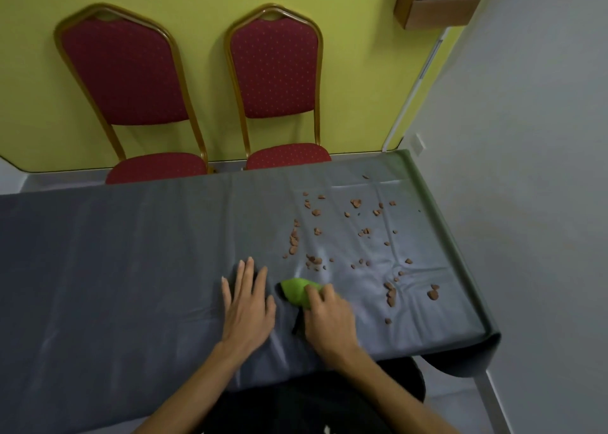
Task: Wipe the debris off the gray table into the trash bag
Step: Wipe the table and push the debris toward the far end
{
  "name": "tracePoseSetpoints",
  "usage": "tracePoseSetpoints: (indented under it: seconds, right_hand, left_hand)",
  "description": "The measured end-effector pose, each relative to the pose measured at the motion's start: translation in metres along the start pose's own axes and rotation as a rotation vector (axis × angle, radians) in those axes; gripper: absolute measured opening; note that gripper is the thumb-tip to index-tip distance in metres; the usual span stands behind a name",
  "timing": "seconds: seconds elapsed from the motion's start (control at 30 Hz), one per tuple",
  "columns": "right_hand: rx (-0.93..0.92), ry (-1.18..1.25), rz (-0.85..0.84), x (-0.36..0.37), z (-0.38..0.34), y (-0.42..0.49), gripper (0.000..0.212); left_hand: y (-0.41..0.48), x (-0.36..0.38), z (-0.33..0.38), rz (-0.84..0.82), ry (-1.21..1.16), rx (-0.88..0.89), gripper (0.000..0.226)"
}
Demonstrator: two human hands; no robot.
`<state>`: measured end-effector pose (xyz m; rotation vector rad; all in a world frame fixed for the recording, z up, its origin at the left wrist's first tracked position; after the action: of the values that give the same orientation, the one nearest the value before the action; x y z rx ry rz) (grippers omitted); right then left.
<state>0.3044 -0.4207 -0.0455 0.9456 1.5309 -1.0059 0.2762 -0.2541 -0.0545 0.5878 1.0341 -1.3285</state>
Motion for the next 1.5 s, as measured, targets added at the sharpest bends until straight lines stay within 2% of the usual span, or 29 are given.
tracePoseSetpoints:
  seconds: [0.13, 0.33, 0.47, 0.57, 0.67, 0.77, 0.9, 1.07, 1.2, 1.3, 1.37, 1.5]
  right_hand:
    - [-0.036, -0.013, 0.021, 0.0, -0.003, 0.003, 0.028]
    - [0.17, -0.049, 0.042, -0.014, 0.057, 0.033, 0.03]
    - [0.241, 0.058, 0.04, -0.014, 0.056, 0.036, 0.023]
    - [0.078, 0.19, 0.044, -0.011, 0.02, 0.028, 0.025]
    - [-0.116, 0.158, -0.029, 0.001, -0.029, 0.024, 0.034]
    - [-0.161, 0.058, -0.084, 0.005, -0.051, 0.038, 0.027]
    - [-0.22, -0.034, -0.068, 0.004, -0.043, 0.057, 0.025]
    - [-0.049, -0.039, -0.036, -0.008, -0.013, 0.092, 0.028]
    - [0.181, 0.004, -0.051, -0.021, 0.033, 0.11, 0.035]
    - [0.316, 0.094, -0.036, -0.025, 0.052, 0.107, 0.027]
    - [0.273, 0.144, -0.036, -0.02, 0.041, 0.097, 0.025]
    - [0.033, 0.138, -0.091, 0.001, -0.018, 0.07, 0.027]
  left_hand:
    - [0.011, 0.002, -0.016, 0.023, 0.014, -0.07, 0.062]
    - [0.008, 0.011, -0.028, 0.031, 0.043, -0.03, 0.071]
    - [0.008, 0.014, -0.028, 0.054, 0.057, -0.025, 0.068]
    - [0.009, 0.015, -0.028, 0.063, 0.069, -0.033, 0.066]
    - [0.01, 0.015, -0.028, 0.053, 0.096, -0.051, 0.067]
    - [0.011, 0.017, -0.03, 0.039, 0.115, -0.062, 0.069]
    - [0.01, 0.016, -0.033, 0.048, 0.109, -0.054, 0.067]
    - [0.012, 0.018, -0.035, 0.046, 0.104, -0.05, 0.068]
    - [0.009, 0.017, -0.036, 0.057, 0.077, -0.037, 0.067]
    - [0.009, 0.017, -0.037, 0.06, 0.081, -0.031, 0.067]
    - [0.009, 0.017, -0.036, 0.074, 0.079, -0.029, 0.066]
    - [0.008, 0.019, -0.035, 0.079, 0.092, -0.036, 0.065]
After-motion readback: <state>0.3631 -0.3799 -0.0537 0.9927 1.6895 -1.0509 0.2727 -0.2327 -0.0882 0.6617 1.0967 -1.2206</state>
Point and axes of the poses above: each hand's wrist, its own y-axis towards the middle knuckle, its own x-axis out of the palm, z = x × y, the point moved 3 cm from there along y, towards the middle knuckle, and after that the axes turned 9 degrees about -y, right-handed, at the moved point
